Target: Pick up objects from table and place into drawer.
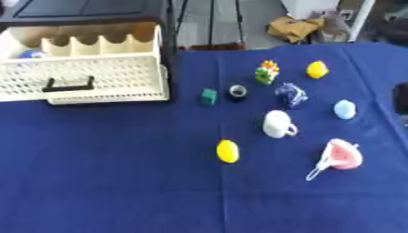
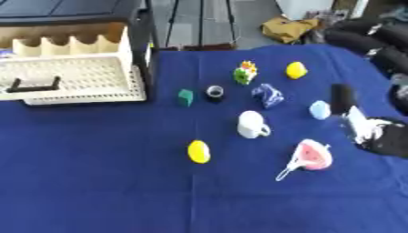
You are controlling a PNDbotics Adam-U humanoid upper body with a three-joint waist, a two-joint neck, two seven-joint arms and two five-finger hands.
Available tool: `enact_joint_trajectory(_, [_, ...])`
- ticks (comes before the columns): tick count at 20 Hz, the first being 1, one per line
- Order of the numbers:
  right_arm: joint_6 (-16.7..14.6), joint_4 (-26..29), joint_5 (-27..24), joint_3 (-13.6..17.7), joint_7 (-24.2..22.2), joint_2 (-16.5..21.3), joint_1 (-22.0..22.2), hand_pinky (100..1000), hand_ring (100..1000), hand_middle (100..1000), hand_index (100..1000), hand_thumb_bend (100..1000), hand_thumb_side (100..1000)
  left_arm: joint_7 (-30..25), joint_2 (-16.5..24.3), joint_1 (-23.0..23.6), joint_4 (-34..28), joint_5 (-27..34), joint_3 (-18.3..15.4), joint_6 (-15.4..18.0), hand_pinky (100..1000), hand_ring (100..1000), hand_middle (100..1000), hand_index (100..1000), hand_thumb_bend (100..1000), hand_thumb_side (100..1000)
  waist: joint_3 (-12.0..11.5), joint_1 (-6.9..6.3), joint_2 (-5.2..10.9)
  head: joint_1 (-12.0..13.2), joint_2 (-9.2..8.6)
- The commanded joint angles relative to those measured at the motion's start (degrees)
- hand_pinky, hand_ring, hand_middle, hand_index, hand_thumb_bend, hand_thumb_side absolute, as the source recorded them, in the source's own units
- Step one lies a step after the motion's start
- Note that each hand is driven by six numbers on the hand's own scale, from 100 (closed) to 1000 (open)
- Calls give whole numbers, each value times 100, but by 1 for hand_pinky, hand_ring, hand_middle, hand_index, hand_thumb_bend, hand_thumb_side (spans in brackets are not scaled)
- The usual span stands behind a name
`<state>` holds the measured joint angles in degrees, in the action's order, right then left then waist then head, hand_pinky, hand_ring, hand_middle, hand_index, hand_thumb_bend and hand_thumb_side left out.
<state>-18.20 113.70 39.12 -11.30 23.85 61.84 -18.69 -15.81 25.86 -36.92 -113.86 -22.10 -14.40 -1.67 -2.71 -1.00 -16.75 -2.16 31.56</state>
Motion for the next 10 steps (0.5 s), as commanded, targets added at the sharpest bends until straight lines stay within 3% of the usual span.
enact_joint_trajectory(1, [-45, 89, 271, -136, -239, 596, 52, 703, 849, 825, 934, 130, 1000, 254, 40, 10, -73, 255, 114, 53, 662, 826, 829, 994, 101, 1000, -20, 10, 84, -37, -47])
enact_joint_trajectory(5, [-43, 89, 582, -231, -550, 1072, 254, 721, 860, 819, 961, 213, 974, 565, 4, 87, -73, 566, 262, 107, 659, 824, 829, 992, 100, 1000, -57, 5, 55, -119, -99])
enact_joint_trajectory(10, [138, 89, 662, -365, -958, 1016, 330, 746, 849, 767, 974, 269, 848, 973, -11, 199, -73, 974, 433, 149, 655, 823, 829, 990, 100, 1000, -87, -7, 12, -182, -138])
